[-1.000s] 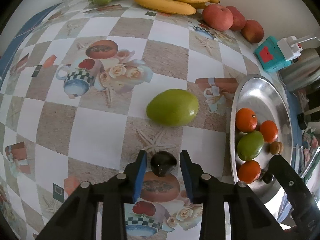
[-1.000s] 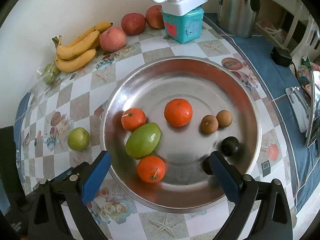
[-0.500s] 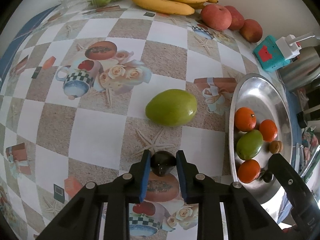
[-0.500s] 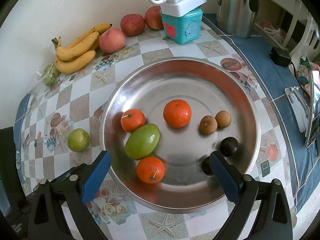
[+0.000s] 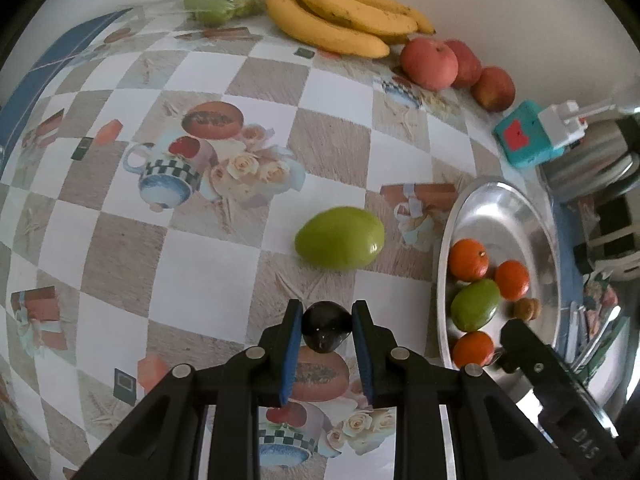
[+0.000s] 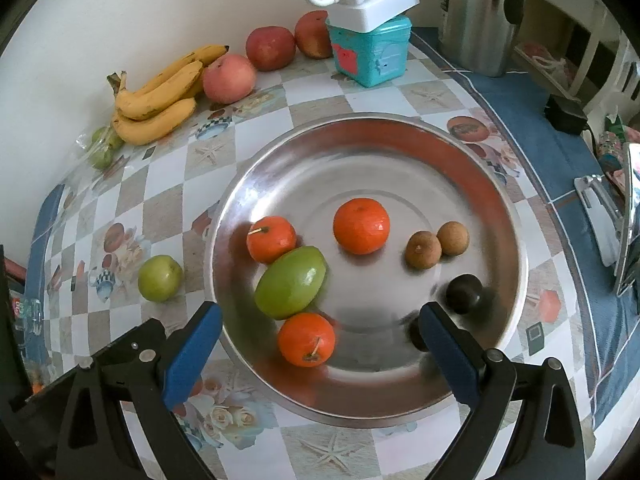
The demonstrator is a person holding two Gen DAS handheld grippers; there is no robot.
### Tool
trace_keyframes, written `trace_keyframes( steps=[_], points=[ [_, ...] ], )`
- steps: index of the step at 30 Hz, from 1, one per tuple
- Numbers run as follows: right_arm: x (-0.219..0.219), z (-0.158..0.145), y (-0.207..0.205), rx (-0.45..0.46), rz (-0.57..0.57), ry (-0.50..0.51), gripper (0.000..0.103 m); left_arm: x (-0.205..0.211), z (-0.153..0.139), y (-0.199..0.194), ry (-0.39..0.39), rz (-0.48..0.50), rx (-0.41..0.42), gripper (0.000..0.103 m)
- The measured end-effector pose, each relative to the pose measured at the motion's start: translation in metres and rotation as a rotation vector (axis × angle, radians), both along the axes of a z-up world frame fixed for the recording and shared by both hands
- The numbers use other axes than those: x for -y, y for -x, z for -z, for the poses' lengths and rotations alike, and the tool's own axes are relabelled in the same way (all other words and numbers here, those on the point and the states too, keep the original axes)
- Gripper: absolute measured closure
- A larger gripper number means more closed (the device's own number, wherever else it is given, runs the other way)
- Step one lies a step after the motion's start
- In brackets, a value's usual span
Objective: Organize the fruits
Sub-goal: 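Grasp the green mango with the right gripper while the left gripper lifts the plum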
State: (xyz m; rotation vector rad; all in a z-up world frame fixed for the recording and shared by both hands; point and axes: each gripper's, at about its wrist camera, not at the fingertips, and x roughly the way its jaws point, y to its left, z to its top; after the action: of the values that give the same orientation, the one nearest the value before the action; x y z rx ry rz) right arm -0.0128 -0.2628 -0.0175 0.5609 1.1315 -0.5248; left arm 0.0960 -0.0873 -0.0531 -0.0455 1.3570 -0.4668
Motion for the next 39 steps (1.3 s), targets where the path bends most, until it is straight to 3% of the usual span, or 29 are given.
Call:
trace_keyframes(
  steps=[11, 20, 26, 39],
  points=[
    [-0.005, 0.008, -0.009, 0.009, -0.035, -0.041, 0.004, -0.032, -0.024, -0.013, 0.080, -0.073, 0.021, 0.076],
    [-0.032, -0.004, -0.028, 0.103, -0.162, -0.011, 0.004, -0.065, -0.036, -0.029, 0.044, -0.180, 0.091, 0.076],
    [-0.053, -0.008, -0.044, 0.130, -0.250, 0.022, 0.004, -0.083, -0.035, -0.038, 0.053, -0.230, 0.091, 0.076],
    [-0.084, -0.002, -0.076, 0.106, -0.347, 0.057, 0.004, -0.108, -0.032, -0.049, 0.055, -0.291, 0.085, 0.076]
  ],
)
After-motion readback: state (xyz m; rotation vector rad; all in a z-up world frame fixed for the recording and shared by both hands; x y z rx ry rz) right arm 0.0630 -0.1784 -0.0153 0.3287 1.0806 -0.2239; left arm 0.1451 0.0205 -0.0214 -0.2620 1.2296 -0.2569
